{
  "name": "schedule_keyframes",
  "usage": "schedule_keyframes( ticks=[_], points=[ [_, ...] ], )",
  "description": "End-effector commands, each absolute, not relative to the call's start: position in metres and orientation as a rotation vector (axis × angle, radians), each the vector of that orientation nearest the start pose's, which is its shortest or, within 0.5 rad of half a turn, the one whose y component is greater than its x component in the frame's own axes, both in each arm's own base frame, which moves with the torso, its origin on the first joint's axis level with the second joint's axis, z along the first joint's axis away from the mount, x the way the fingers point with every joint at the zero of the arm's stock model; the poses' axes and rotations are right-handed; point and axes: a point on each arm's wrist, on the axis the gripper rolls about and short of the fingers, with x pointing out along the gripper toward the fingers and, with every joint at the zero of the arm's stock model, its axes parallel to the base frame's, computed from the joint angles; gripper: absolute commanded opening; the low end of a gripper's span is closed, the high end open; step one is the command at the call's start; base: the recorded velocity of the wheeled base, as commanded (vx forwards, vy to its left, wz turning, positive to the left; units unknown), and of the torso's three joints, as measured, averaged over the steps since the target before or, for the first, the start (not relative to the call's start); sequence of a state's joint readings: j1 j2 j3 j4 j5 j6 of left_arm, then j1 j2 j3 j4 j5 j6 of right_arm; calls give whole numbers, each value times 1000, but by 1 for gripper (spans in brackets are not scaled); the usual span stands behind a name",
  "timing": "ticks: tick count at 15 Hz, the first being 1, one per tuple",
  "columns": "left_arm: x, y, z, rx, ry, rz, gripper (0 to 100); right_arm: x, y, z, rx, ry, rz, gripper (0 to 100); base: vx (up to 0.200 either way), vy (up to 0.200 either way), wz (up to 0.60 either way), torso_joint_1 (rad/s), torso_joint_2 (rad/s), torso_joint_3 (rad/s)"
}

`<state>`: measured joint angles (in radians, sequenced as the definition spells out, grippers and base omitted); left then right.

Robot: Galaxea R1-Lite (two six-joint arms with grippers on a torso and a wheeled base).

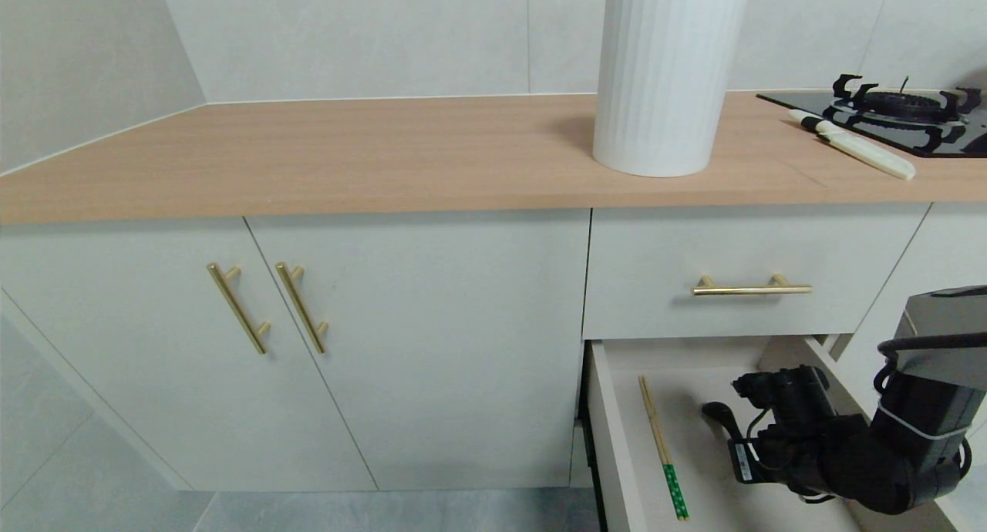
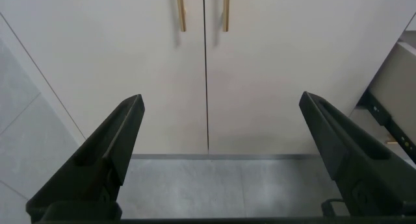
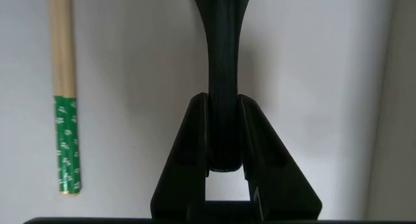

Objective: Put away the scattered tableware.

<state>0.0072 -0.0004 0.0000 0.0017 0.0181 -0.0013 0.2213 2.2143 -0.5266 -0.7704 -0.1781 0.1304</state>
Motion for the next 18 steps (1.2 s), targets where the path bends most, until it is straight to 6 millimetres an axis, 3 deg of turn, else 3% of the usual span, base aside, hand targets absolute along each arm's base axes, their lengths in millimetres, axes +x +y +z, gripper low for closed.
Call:
schedule_keyframes(
  ticks=[1,7,8,18],
  points=[
    [-23,0,75,-2,2,26,100,291,61,-28,-64,910,-21,0,0,0,0,0,0,0],
    [-23,0,75,-3,1,26,100,293,61,-24,-56,874,-21,0,0,0,0,0,0,0],
    [-23,0,75,-2,2,26,100,293,61,-24,-54,873,-22,100,0,0,0,0,0,0],
    [-23,0,75,-2,2,26,100,293,62,-14,-39,841,-27,100,0,0,0,0,0,0]
  ],
)
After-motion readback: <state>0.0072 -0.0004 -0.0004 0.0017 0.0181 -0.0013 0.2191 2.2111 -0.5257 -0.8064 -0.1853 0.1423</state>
